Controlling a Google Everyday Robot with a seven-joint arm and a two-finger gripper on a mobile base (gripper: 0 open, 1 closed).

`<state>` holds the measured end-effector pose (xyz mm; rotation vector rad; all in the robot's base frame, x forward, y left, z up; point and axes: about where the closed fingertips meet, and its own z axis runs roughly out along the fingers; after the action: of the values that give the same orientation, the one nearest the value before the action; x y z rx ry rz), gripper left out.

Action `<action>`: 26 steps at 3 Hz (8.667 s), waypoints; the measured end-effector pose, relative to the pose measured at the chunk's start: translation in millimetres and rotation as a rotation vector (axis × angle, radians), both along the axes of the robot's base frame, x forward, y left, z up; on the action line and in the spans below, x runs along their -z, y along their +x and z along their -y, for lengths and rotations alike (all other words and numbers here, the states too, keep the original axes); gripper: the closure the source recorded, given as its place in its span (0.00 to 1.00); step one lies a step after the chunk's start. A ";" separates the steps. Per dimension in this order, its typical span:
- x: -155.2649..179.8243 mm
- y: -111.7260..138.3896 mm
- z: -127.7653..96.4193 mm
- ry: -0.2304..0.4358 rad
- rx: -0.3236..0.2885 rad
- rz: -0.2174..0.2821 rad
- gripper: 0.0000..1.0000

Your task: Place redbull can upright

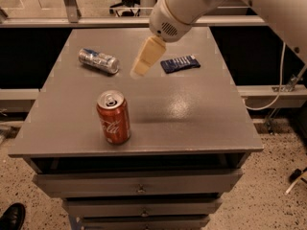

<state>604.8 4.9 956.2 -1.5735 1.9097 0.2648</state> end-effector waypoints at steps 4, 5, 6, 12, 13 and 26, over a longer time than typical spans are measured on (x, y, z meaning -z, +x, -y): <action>67.1 131.1 -151.3 0.135 0.150 -0.121 0.00; 93.5 149.2 -179.4 0.024 0.148 -0.129 0.00; 110.4 157.7 -189.0 -0.065 0.145 -0.143 0.03; -14.5 111.1 -103.8 0.390 0.062 0.157 1.00; -33.1 100.3 -66.9 0.601 0.090 0.239 1.00; 48.1 4.9 123.1 1.063 0.347 0.144 0.00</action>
Offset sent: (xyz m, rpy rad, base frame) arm 0.1258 0.1246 -0.0317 0.2552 0.1036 -0.1206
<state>609.7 -118.2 908.2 -0.5291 1.4605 0.8161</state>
